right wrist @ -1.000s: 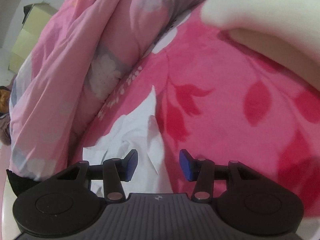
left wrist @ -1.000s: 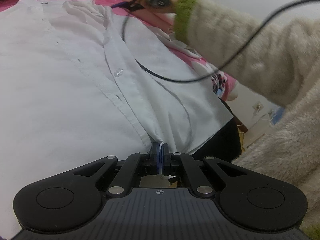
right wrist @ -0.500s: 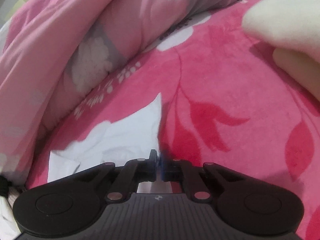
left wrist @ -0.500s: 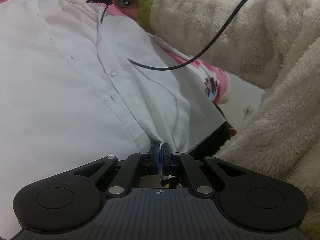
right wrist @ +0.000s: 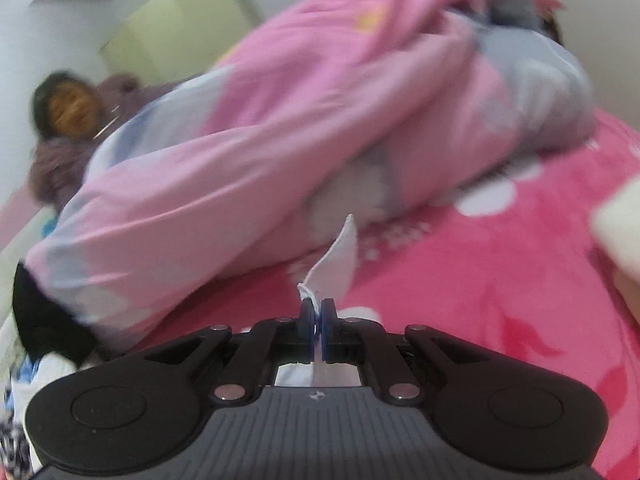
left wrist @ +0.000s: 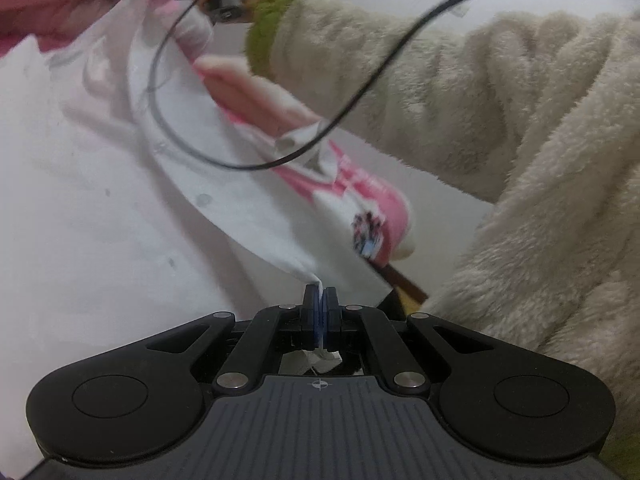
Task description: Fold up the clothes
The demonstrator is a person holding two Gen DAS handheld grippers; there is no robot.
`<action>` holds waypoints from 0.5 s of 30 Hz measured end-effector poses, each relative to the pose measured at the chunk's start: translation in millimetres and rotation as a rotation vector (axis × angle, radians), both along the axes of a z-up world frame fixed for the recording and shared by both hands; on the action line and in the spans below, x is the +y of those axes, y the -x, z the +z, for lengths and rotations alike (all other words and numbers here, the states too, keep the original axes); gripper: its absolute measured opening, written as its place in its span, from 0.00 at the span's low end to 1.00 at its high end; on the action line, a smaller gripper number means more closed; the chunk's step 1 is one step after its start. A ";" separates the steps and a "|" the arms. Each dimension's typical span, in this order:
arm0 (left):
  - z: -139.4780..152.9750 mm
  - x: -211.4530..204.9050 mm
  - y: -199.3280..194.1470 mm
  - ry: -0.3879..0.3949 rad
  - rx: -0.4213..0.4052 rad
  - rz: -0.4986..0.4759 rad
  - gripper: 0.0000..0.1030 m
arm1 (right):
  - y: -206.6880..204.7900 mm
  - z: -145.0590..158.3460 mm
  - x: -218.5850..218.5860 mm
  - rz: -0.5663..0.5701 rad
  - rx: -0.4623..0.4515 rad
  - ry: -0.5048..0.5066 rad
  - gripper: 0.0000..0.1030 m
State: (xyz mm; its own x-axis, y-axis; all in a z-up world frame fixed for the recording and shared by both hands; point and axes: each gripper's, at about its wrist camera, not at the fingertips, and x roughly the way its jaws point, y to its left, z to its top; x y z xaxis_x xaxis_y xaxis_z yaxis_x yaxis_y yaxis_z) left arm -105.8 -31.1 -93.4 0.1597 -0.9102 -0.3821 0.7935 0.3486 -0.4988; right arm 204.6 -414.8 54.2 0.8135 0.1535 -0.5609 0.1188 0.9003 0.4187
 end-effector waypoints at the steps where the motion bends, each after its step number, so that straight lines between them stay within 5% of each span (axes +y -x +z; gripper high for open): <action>1: 2.7 1.5 2.5 0.012 -0.013 0.002 0.00 | -3.9 3.5 11.0 0.021 0.005 0.018 0.03; 8: 2.8 18.6 6.3 0.056 0.005 0.057 0.00 | -36.3 -8.9 90.3 0.151 0.080 0.148 0.03; 15: -7.5 22.7 0.0 0.062 0.067 0.114 0.00 | -68.0 -69.5 132.4 0.172 0.223 0.278 0.06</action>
